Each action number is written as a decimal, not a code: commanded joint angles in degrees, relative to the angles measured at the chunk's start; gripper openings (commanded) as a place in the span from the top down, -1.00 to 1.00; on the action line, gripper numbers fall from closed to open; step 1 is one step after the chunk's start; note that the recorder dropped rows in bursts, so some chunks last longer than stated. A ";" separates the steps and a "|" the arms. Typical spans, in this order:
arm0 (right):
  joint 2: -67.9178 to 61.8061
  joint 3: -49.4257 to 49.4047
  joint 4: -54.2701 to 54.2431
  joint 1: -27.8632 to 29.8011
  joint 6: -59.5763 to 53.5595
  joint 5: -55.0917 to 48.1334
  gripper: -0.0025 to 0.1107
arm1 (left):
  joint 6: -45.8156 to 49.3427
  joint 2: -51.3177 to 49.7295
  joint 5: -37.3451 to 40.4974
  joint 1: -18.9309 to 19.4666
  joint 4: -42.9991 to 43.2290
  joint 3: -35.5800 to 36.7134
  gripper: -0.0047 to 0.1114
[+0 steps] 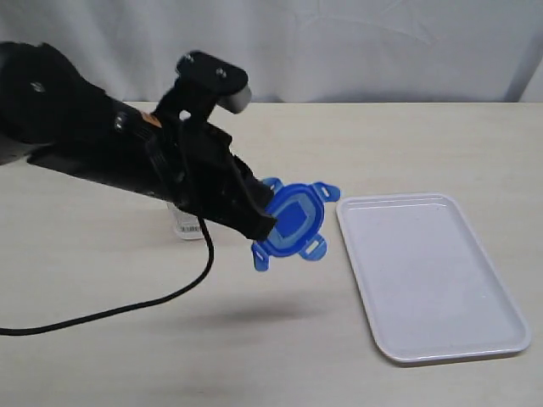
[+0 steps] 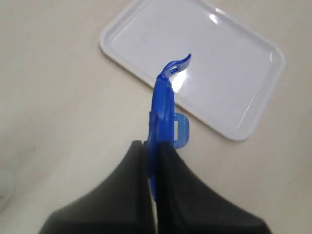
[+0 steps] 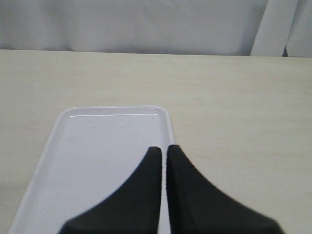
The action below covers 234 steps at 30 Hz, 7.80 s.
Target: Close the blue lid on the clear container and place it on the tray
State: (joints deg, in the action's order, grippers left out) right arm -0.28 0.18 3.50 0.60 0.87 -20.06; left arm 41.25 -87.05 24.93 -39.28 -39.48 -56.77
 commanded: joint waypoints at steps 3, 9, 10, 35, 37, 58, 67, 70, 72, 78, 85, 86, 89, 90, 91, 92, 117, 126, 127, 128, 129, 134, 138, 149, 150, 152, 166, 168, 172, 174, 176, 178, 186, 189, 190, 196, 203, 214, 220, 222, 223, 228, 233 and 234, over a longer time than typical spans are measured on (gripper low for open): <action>0.28 -0.18 -0.05 -0.05 -0.28 0.22 0.88 | 5.46 9.34 -9.31 -0.10 1.72 -0.04 0.92; 0.28 -0.18 -0.05 -0.05 -0.28 0.22 0.88 | 5.46 13.25 -21.83 0.00 14.73 -0.04 0.92; 0.28 -0.18 -0.05 -0.05 -0.28 0.22 0.88 | 5.46 13.25 -23.65 0.00 18.11 -0.04 0.92; 0.28 -0.18 -0.05 -0.05 -0.28 0.22 0.88 | 33.10 -6.74 -53.77 20.20 29.24 -0.04 0.92; 0.28 -0.18 -0.05 -0.05 -0.28 0.22 0.88 | 36.77 -8.56 -55.64 20.20 27.93 -0.04 0.92; 0.28 -0.18 -0.05 -0.05 -0.28 0.22 0.88 | 43.09 -9.42 -49.64 13.76 20.23 -0.04 0.92; 0.28 -0.18 -0.05 -0.05 -0.28 0.22 0.88 | 55.59 -8.45 -49.53 12.02 6.72 -0.04 0.92; 0.28 -0.18 -0.05 -0.05 -0.28 0.22 0.88 | 60.33 -7.84 -49.92 10.86 2.87 -0.04 0.92; 0.28 -0.18 -0.05 -0.05 -0.28 0.22 0.88 | 63.00 -7.86 -50.15 9.89 0.15 -0.04 0.92; 0.28 -0.18 -0.05 -0.05 -0.28 0.22 0.88 | 66.93 -7.86 -51.05 8.54 -4.11 0.06 0.92; 0.28 -0.18 -0.05 -0.05 -0.28 0.22 0.88 | 71.54 -7.86 -51.05 8.54 -9.34 0.06 0.92; 0.28 -0.18 -0.05 -0.05 -0.28 0.22 0.88 | 73.63 -7.86 -51.56 8.54 -11.56 0.06 0.92; 0.28 -0.18 -0.05 -0.05 -0.28 0.22 0.88 | 77.42 -7.86 -53.82 8.54 -16.78 0.06 0.92; 0.28 -0.18 -0.05 -0.05 -0.28 0.22 0.88 | 77.42 -7.82 -53.92 8.54 -17.46 0.06 0.92; 0.28 -0.18 -0.05 -0.05 -0.28 0.22 0.88 | 77.48 -7.82 -53.92 8.54 -18.38 0.06 0.92; 0.28 -0.18 -0.05 -0.05 -0.28 0.22 0.88 | 77.48 -7.82 -53.92 8.54 -18.77 0.06 0.92; 0.28 -0.18 -0.05 -0.05 -0.28 0.22 0.88 | 79.35 -4.92 -50.96 6.25 -19.72 0.06 0.92; 0.28 -0.18 -0.05 -0.05 -0.28 0.22 0.88 | 79.35 -4.92 -47.81 6.25 -20.99 0.06 0.92; 0.28 -0.18 -0.05 -0.05 -0.28 0.22 0.88 | 79.35 -4.92 -47.81 6.25 -21.24 0.06 0.92; 0.28 -0.18 -0.05 -0.05 -0.28 0.22 0.88 | 79.35 -4.92 -47.81 6.25 -21.24 0.06 0.92; 0.28 -0.18 -0.05 -0.05 -0.28 0.22 0.88 | 79.35 -4.92 -47.81 6.25 -21.26 0.06 0.92; 0.28 -0.18 -0.05 -0.05 -0.28 0.22 0.88 | 79.35 -4.92 -47.91 6.25 -22.01 0.06 0.92; 0.28 -0.18 -0.05 -0.05 -0.28 0.22 0.88 | 81.52 -4.92 -48.70 6.14 -23.47 0.06 0.92; 0.28 -0.18 -0.05 -0.05 -0.28 0.22 0.88 | 81.52 -4.50 -54.64 3.92 -18.66 4.07 0.92; 0.28 -0.18 -0.05 -0.05 -0.28 0.22 0.88 | 81.52 -4.50 -54.62 3.92 -18.89 4.07 0.92; 0.28 -0.18 -0.05 -0.05 -0.28 0.22 0.88 | 81.52 -4.50 -54.78 3.92 -19.42 4.07 0.92; 0.28 -0.18 -0.05 -0.05 -0.28 0.22 0.88 | 81.52 -4.50 -55.76 3.92 -17.83 4.07 0.92; 0.28 -0.18 -0.05 -0.05 -0.28 0.22 0.88 | 81.52 -4.50 -56.16 3.92 -16.57 4.07 0.92; 0.28 -0.18 -0.05 -0.05 -0.28 0.22 0.88 | 81.52 -4.50 -56.95 3.92 -15.11 4.07 0.92; 0.28 -0.18 -0.05 -0.05 -0.28 0.22 0.88 | 81.52 -4.50 -56.95 3.92 -15.11 4.07 0.92; 0.28 -0.18 -0.05 -0.05 -0.28 0.22 0.88 | 81.52 -4.50 -57.08 3.52 -15.23 4.34 0.92; 0.28 -0.18 -0.05 -0.05 -0.28 0.22 0.88 | 81.52 -4.50 -58.56 2.40 -13.80 5.36 0.92; 0.28 -0.18 -0.05 -0.05 -0.28 0.22 0.88 | 81.52 -4.50 -60.60 0.83 -13.44 6.33 0.92; 0.28 -0.18 -0.05 -0.05 -0.28 0.22 0.88 | 81.52 -4.50 -60.85 0.58 -13.97 6.33 0.92; 0.28 -0.18 -0.05 -0.05 -0.28 0.22 0.88 | 81.52 -4.50 -60.85 0.58 -13.97 6.33 0.92; 0.28 -0.18 -0.05 -0.05 -0.28 0.22 0.88 | 81.52 -4.50 -60.85 0.60 -15.08 6.40 0.92; 0.28 -0.18 -0.05 -0.05 -0.28 0.22 0.88 | 81.52 -4.50 -61.56 0.60 -15.03 7.24 0.92; 0.28 -0.18 -0.05 -0.05 -0.28 0.22 0.88 | 81.52 -4.50 -64.61 0.60 -13.62 9.29 0.92; 0.28 -0.18 -0.05 -0.05 -0.28 0.22 0.88 | 81.52 -4.50 -66.93 0.60 -13.62 9.29 0.92; 0.28 -0.18 -0.05 -0.05 -0.28 0.22 0.88 | 81.52 -4.50 -67.25 -0.05 -13.62 9.29 0.92; 0.28 -0.18 -0.05 -0.05 -0.28 0.22 0.88 | 81.52 -4.50 -67.31 -0.55 -13.62 9.29 0.92; 0.28 -0.18 -0.05 -0.05 -0.28 0.22 0.88 | 81.52 -4.50 -69.03 -3.41 -12.61 9.29 0.92; 0.28 -0.18 -0.05 -0.05 -0.28 0.22 0.88 | 81.52 -4.50 -69.17 -3.41 -13.70 9.29 0.92; 0.28 -0.18 -0.05 -0.05 -0.28 0.22 0.88 | 81.52 -4.50 -69.17 -3.41 -13.70 9.29 0.92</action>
State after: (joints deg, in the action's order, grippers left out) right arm -0.28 0.18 3.50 0.60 0.87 -20.06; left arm 121.02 -92.07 -43.10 -42.57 -52.66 -47.46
